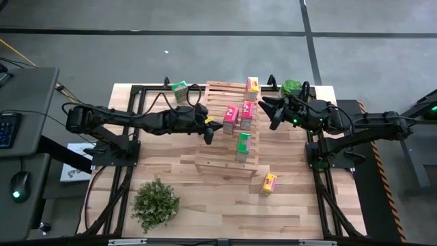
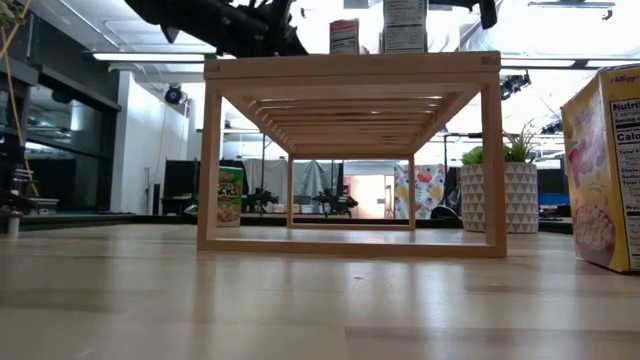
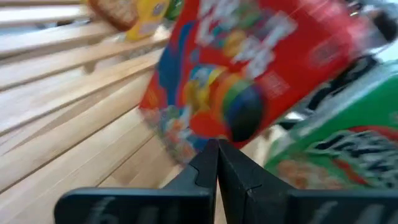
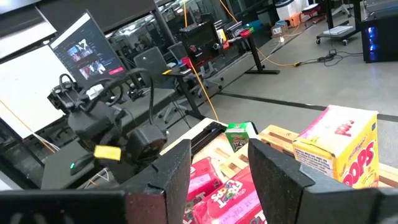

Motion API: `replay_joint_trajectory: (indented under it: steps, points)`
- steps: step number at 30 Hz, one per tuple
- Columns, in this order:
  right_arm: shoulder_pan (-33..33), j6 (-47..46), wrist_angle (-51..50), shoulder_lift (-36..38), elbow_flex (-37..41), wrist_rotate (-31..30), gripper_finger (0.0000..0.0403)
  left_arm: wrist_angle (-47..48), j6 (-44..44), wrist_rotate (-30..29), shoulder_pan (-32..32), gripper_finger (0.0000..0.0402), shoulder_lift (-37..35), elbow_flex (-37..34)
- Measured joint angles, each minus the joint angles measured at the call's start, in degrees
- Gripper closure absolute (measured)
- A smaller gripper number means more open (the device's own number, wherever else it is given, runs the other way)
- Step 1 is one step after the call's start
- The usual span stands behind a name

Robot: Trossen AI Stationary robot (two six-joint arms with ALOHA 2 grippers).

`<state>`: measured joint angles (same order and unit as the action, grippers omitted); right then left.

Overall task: Stack cereal on shelf
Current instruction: Put the red cereal box on the shelf aligned with other red cereal box

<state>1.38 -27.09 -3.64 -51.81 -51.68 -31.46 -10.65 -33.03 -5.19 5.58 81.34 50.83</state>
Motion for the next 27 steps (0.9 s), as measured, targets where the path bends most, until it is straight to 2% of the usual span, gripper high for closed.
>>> replay_joint_trajectory:
  steps: [12, 18, 27]
  points:
    - [-0.01, 0.00, -0.18, 0.00, 0.00, -0.23, 0.0249, 0.51, 1.61, 1.52, -1.28, 0.0401, -1.75, 0.04]
    - [0.01, -0.07, -0.17, 0.00, 0.00, -0.90, 0.0249, 1.56, 1.72, -4.64, -1.09, 0.0401, -1.79, 0.02]
    - [-0.01, -0.07, -0.17, 0.00, 0.00, -1.49, 0.0249, -0.55, 1.72, -3.47, -1.31, 0.0401, -1.79, 0.02]
